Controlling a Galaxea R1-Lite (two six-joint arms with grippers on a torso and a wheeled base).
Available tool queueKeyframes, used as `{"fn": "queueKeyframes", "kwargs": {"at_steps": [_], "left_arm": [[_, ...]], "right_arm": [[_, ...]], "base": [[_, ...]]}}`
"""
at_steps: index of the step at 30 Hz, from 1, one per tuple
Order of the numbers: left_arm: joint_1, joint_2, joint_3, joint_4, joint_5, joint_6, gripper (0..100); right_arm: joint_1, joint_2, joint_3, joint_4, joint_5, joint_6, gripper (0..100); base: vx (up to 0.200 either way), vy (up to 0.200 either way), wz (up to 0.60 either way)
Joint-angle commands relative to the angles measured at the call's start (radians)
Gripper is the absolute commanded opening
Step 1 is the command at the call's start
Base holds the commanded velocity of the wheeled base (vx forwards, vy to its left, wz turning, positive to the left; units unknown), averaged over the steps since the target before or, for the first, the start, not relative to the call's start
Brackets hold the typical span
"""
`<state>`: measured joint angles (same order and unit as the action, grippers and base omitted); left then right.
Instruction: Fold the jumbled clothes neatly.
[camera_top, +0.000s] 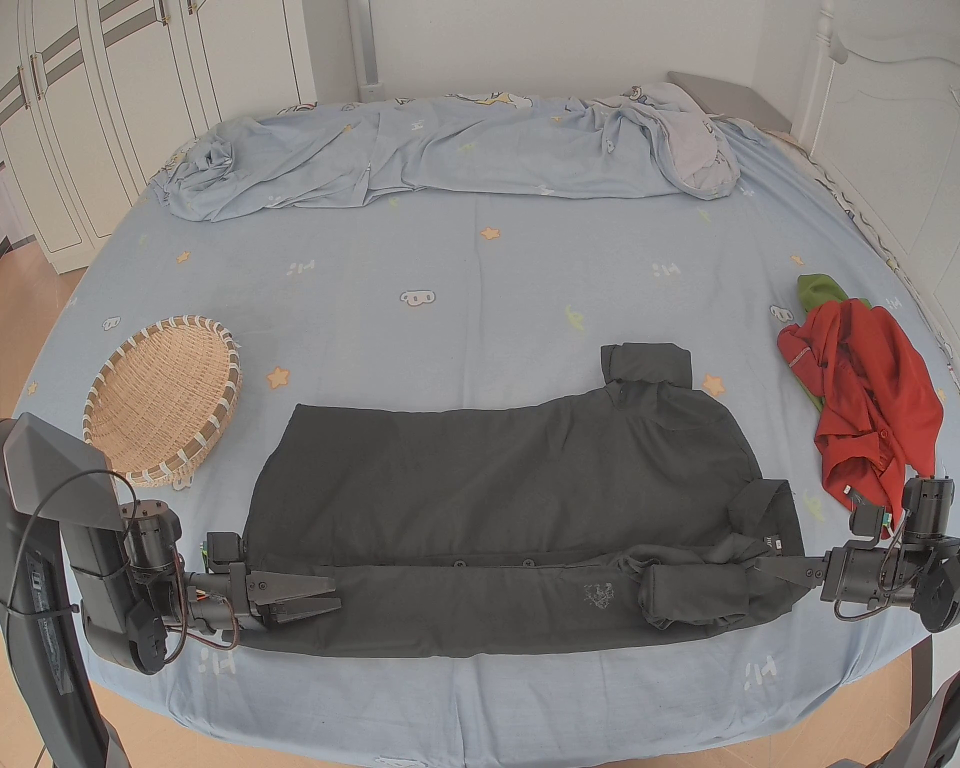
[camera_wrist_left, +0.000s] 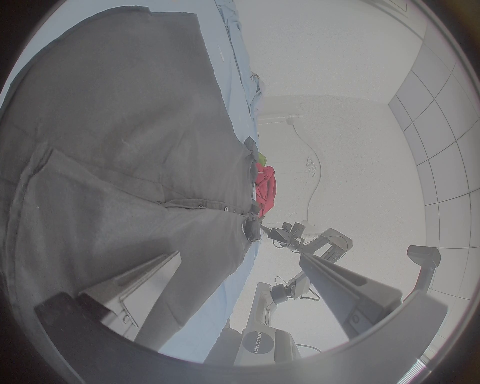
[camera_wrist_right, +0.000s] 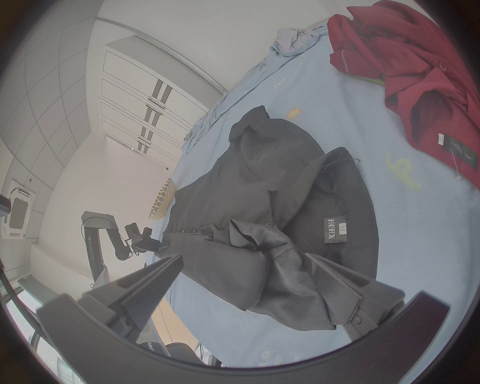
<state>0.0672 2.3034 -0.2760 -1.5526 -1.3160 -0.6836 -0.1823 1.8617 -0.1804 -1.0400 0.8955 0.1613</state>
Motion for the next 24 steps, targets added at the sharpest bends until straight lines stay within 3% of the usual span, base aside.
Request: {"fn": "queueKeyframes", "kwargs": {"at_steps": [1,8,14,20,24], "left_arm": [[-0.001,-0.002,0.000,-0.018,0.000,-0.001,100],[0.000,-0.055,0.001,-0.018,0.000,-0.004,100],[0.016,-0.185,-0.034,-0.018,0.001,-0.027,100],[0.059,-0.229,-0.305,-0.018,0.007,-0.258,100],[0.052,-0.174,-0.489,-0.018,0.078,-0.344,100]], "right_arm": [[-0.006,-0.001,-0.008,0.000,0.000,0.001,100],[-0.011,-0.116,-0.113,0.008,0.010,0.037,100],[0.026,-0.056,-0.337,0.011,0.011,0.282,100],[0.080,0.100,-0.642,0.031,0.011,0.423,100],[0.096,0.200,-0.835,0.118,0.011,0.449,100]], "base": [[0.000,0.000,0.00],[0.000,0.000,0.00],[0.000,0.000,0.00],[0.000,0.000,0.00],[0.000,0.000,0.00]]}}
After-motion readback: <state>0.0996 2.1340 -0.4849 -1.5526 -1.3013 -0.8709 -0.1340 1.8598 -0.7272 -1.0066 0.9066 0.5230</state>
